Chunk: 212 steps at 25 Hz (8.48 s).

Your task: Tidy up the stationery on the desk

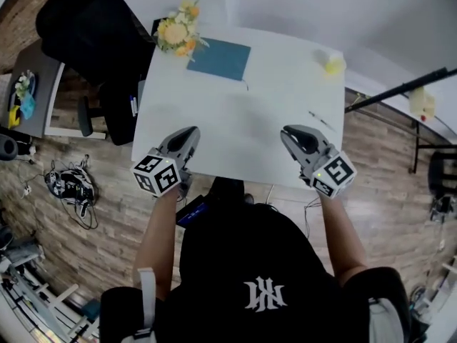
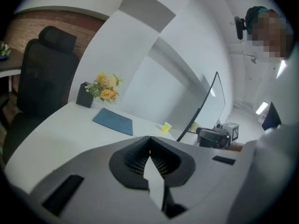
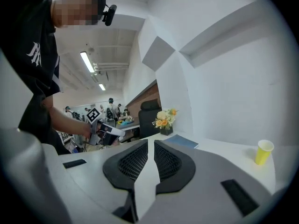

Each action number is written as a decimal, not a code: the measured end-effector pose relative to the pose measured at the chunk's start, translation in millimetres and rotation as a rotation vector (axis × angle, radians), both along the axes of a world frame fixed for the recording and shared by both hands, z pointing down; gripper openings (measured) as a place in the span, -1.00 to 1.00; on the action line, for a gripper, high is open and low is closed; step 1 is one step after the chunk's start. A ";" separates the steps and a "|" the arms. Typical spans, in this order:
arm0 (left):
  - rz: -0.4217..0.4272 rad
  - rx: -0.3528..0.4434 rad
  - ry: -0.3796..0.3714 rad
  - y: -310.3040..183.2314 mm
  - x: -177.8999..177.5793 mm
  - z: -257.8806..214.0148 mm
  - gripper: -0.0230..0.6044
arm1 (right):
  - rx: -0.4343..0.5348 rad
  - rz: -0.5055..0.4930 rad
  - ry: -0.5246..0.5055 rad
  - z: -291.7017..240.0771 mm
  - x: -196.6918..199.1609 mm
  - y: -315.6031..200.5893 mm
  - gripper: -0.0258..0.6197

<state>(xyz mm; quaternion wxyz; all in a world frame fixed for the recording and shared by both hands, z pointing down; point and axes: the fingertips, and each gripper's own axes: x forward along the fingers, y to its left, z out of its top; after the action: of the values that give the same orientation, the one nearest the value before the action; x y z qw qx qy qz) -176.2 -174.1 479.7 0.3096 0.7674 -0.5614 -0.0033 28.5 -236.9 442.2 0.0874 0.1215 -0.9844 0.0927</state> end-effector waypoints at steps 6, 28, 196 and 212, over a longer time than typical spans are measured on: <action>-0.088 -0.049 0.092 -68.8 -35.9 23.0 -0.91 | 0.009 -0.043 0.099 -5.6 -49.2 -77.1 -0.78; -0.456 -0.226 0.376 -185.5 -104.5 133.4 -0.58 | 0.022 -0.346 0.498 134.9 -232.3 -264.1 -0.60; 0.795 0.294 -0.293 -86.3 295.0 -70.7 -0.92 | 0.166 0.416 0.283 -8.3 170.9 -43.0 -0.57; 0.916 0.160 -0.298 -145.5 309.0 -2.5 -0.92 | 0.013 0.208 0.568 169.0 174.1 -114.1 -0.56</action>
<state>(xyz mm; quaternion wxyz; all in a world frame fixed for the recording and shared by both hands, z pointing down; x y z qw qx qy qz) 132.8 -319.6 477.2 0.1354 0.9491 -0.2020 0.2000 202.6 -351.0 611.2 0.3482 0.2434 -0.9035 0.0572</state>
